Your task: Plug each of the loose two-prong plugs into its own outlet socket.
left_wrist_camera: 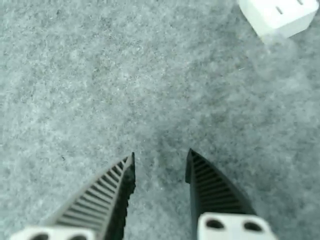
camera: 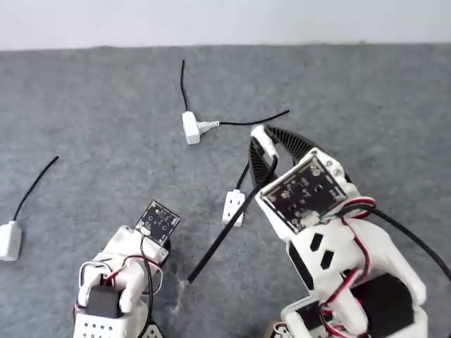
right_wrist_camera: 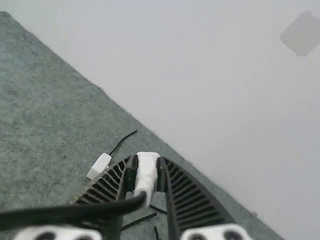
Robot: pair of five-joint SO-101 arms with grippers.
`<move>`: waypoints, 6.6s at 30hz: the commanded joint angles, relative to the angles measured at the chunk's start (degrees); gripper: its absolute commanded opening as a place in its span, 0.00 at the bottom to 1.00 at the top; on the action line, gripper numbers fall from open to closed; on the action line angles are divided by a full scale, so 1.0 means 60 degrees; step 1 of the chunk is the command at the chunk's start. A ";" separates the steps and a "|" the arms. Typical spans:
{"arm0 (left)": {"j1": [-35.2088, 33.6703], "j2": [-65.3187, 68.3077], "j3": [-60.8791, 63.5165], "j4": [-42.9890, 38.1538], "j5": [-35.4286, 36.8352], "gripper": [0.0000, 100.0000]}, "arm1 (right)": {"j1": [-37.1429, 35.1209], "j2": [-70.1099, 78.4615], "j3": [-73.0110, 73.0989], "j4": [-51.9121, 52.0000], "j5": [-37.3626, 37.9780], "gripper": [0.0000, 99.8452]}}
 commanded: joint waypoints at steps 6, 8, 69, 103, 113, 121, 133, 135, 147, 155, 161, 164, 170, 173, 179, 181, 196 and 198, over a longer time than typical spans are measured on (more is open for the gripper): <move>-0.0498 -0.0132 -0.1414 -0.2242 0.0190 0.16 | 0.0095 0.0916 -0.0791 0.1385 -0.1773 0.01; -0.0571 -0.0117 -0.2044 -0.2242 0.0689 0.16 | 0.0095 0.1560 -0.1319 0.1985 -0.2403 0.01; -0.0498 0.8513 -0.4315 -0.7150 0.3897 0.16 | 0.0418 0.9663 -0.2256 0.2117 -0.2139 0.01; 0.0469 0.3604 -0.1619 -0.7121 0.3179 0.16 | -0.1311 0.9751 -0.1114 0.1604 0.3194 0.01; 0.0454 0.3604 -0.1604 -0.7165 0.3179 0.16 | -0.1326 0.9634 0.0366 -0.0344 0.2989 0.01; 0.0469 0.3604 -0.1604 -0.7179 0.3179 0.16 | -0.1311 0.9619 0.0601 -0.0828 0.2418 0.01; 0.0469 0.3604 -0.1590 -0.7253 0.3179 0.16 | -0.1326 0.7568 0.1011 -0.0930 0.2256 0.01; 0.0469 0.3634 -0.1575 -0.7341 0.3179 0.16 | -0.1326 0.7245 0.0777 -0.0930 0.1934 0.01; 0.1099 0.3619 -0.1575 -0.7355 0.3121 0.16 | -0.1560 0.5048 -0.0850 -0.0799 0.1553 0.01; 0.1128 0.3604 -0.1648 -0.7575 0.3150 0.16 | -0.2996 0.4637 -0.2300 0.0198 0.1245 0.01; 0.1143 0.3604 -0.1956 -0.7370 0.3179 0.16 | -0.3993 0.4637 -0.2315 0.0286 0.0835 0.01; 0.1656 0.3604 -0.2454 -0.6681 0.3179 0.16 | -0.4051 0.4637 -0.2315 0.0535 0.0821 0.01; 0.2476 0.3590 -0.3348 -0.5538 0.3590 0.16 | -0.3744 0.4535 -0.2315 0.1194 0.0821 0.01; 0.2491 0.3590 -0.3626 -0.5363 0.3604 0.16 | -0.3538 0.4374 -0.2359 0.1385 0.0703 0.01; 0.2447 0.2886 -0.4139 -0.4938 0.3619 0.16 | -0.3348 0.3597 -0.1670 0.1795 0.0425 0.01; 0.2520 0.2168 -0.4125 -0.4703 0.3619 0.16 | -0.3377 0.3201 -0.1187 0.1648 0.0425 0.01; 0.2520 -0.0059 -0.3040 -0.4410 0.3634 0.16 | -0.3949 0.1736 0.0996 0.0799 -0.0322 0.01; 0.2505 -0.0059 -0.3026 -0.4396 0.3634 0.16 | -0.3934 0.1736 0.1216 0.0755 -0.0322 0.01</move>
